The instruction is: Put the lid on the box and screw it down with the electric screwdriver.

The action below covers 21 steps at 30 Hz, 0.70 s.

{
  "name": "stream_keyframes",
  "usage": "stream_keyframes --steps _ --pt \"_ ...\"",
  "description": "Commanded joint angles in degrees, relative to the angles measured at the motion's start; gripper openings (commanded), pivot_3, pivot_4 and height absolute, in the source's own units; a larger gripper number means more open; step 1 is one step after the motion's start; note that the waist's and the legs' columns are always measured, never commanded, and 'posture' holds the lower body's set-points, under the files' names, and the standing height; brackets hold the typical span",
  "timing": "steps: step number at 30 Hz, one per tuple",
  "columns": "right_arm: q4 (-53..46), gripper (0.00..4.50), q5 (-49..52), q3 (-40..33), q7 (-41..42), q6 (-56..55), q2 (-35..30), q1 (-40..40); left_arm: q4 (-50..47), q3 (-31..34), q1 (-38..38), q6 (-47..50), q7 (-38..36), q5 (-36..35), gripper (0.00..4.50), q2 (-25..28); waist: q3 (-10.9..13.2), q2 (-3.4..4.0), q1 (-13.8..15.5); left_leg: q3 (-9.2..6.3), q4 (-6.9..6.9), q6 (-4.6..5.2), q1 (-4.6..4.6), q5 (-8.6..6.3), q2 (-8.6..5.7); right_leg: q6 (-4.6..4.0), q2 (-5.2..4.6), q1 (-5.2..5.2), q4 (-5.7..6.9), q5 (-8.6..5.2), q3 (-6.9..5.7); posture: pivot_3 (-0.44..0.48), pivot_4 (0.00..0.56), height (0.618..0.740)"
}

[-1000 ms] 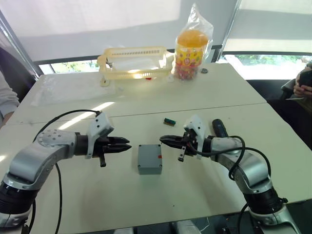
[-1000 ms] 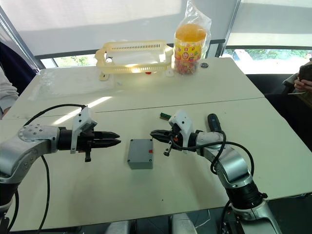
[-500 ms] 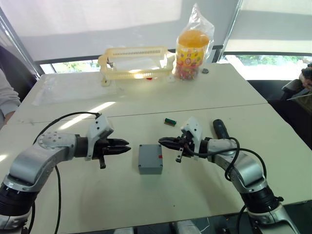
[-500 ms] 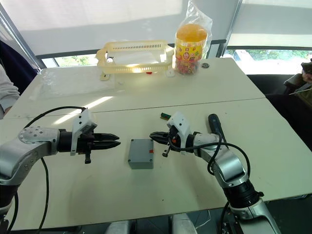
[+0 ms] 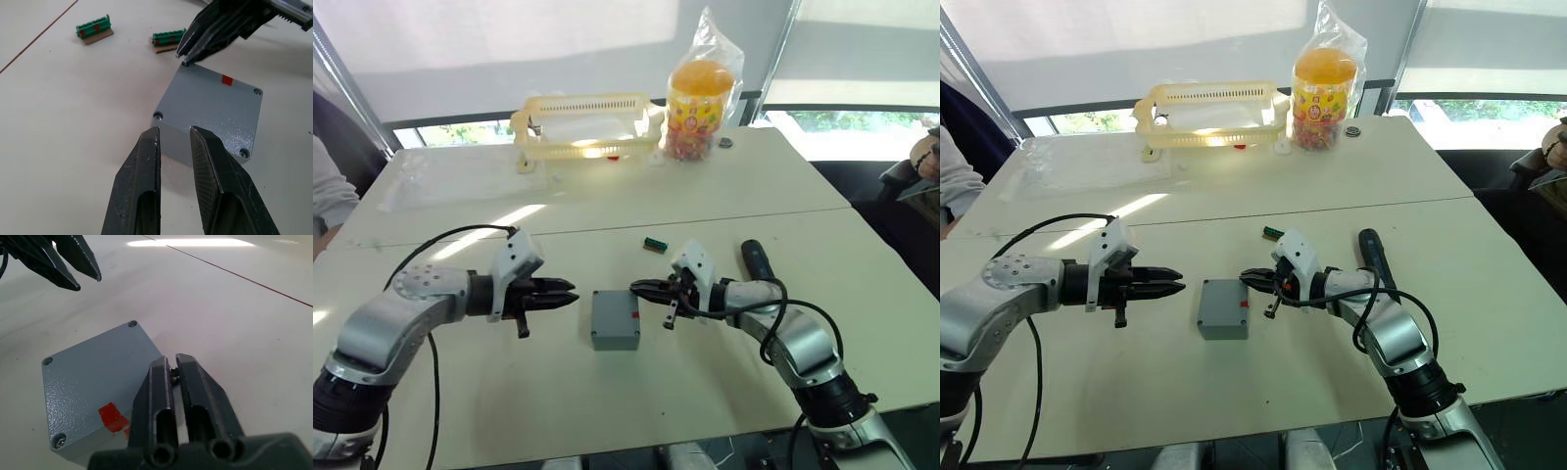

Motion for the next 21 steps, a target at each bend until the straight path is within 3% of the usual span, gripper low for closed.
stream_keyframes --steps 1,5,8,13,14,15,21 --pt "-1.74 1.82 0.23 -0.71 0.48 -1.13 -0.6 -1.0 -0.57 0.39 -1.71 0.0 -0.03 -0.69 0.94 -0.23 0.0 0.0 -0.03 0.0 0.0 0.0 0.0 0.0 0.0 0.0 0.0 0.0 0.0 0.0 0.0 0.0 0.15 0.74" --pt "-4.08 3.9 1.91 -3.64 0.66 0.79 -2.17 -1.98 -0.11 -0.27 -3.3 0.22 -0.63 -0.92 0.94 -1.08 0.0 0.0 0.01 0.0 0.0 0.0 0.0 0.0 0.0 0.0 0.0 0.0 0.0 0.0 0.0 0.0 0.15 0.74" --pt "-8.16 3.9 6.45 -8.72 1.61 6.16 -5.91 -2.37 0.38 -1.17 -4.65 -0.14 -1.41 -0.79 0.94 -1.58 0.0 0.01 0.14 0.0 0.01 0.0 -0.01 0.0 -0.01 0.0 -0.01 0.0 0.0 0.0 0.0 0.0 0.15 0.74" --pt "-11.65 3.9 18.52 -23.97 -0.07 26.15 -15.92 -5.12 0.1 -3.71 -7.49 -1.66 -3.84 -0.32 0.94 -2.58 0.0 0.01 0.49 -0.01 0.04 0.0 -0.02 0.0 -0.02 0.0 -0.02 0.02 0.0 0.0 0.0 0.0 0.15 0.74" --pt "-11.41 4.17 19.14 -25.48 -0.15 28.98 -18.84 -5.31 -0.32 -4.3 -8.1 -1.69 -4.18 -0.46 0.94 -2.92 0.0 0.0 0.51 0.0 0.04 0.0 -0.01 0.0 -0.02 0.0 -0.03 0.03 -0.01 0.0 0.0 0.0 0.15 0.74" --pt "-11.05 4.44 20.02 -26.63 0.78 32.45 -22.97 -5.03 -0.81 -5.19 -8.68 -2.11 -4.63 -0.2 0.94 -3.23 0.0 0.0 0.57 0.0 0.04 0.0 -0.01 0.0 -0.02 0.0 -0.02 0.03 -0.02 0.0 0.0 0.0 0.15 0.74" --pt "-3.17 4.47 21.23 -26.36 0.74 48.42 -38.21 -6.01 -2.35 -9.6 -10.3 -5.21 -6.07 2.11 0.94 -4.98 -0.01 0.0 0.18 0.02 0.03 0.01 0.01 0.0 -0.02 -0.01 -0.01 0.03 -0.04 0.0 0.04 0.0 0.15 0.74"
